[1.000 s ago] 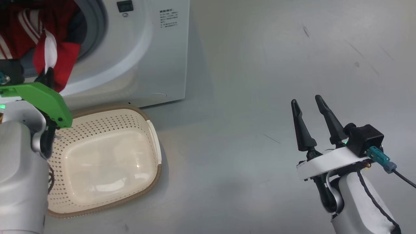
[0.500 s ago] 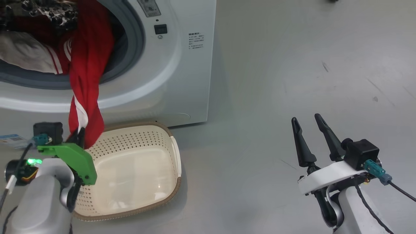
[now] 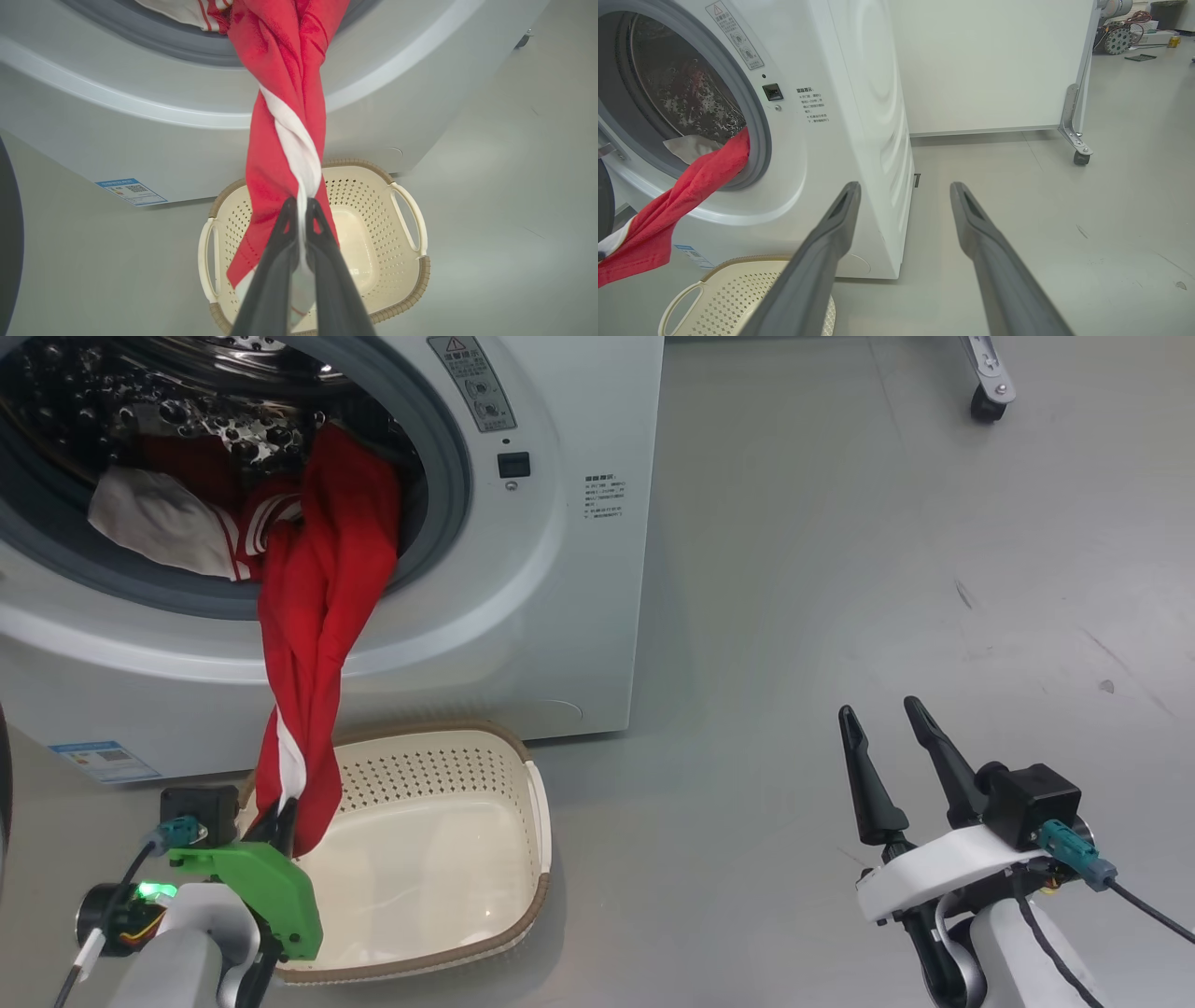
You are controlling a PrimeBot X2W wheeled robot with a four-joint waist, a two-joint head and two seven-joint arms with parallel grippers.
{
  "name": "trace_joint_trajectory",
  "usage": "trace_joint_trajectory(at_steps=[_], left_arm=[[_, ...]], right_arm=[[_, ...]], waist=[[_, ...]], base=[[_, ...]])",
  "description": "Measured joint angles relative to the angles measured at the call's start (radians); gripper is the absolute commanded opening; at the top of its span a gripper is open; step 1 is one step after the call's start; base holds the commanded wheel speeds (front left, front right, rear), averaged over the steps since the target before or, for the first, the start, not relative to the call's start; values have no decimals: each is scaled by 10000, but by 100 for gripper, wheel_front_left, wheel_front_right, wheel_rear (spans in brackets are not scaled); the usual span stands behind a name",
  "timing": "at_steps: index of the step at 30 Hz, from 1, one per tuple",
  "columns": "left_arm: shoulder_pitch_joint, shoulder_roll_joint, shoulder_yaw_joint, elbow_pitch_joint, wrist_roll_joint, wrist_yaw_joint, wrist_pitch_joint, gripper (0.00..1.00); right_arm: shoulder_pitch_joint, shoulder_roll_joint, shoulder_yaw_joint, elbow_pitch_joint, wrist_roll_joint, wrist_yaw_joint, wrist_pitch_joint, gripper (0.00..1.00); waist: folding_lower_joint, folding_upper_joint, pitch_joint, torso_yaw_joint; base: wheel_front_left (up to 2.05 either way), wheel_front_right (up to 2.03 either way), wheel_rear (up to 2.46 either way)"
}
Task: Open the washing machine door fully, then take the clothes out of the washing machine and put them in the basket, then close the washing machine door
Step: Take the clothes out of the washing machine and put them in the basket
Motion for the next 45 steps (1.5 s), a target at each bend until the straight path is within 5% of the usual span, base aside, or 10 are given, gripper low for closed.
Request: trace_joint_trajectory(at_steps=[13, 25, 45], left_arm=[[625, 161, -217, -399, -259, 0, -190, 0], [1453, 184, -1001, -128, -548, 0, 955, 0], [556, 405, -694, -445, -625, 58, 1091, 0]], right_arm=[[133, 4, 194, 96, -2, 10, 2, 100], [183, 0, 257, 150, -2, 38, 2, 100], [-47, 2, 395, -150, -4, 90, 0, 100]], waist=[[0, 0, -258, 45], [0, 0, -330, -97], [0, 0, 855, -481]], base=[[0, 0, 0], [0, 0, 0], [0, 0, 0]])
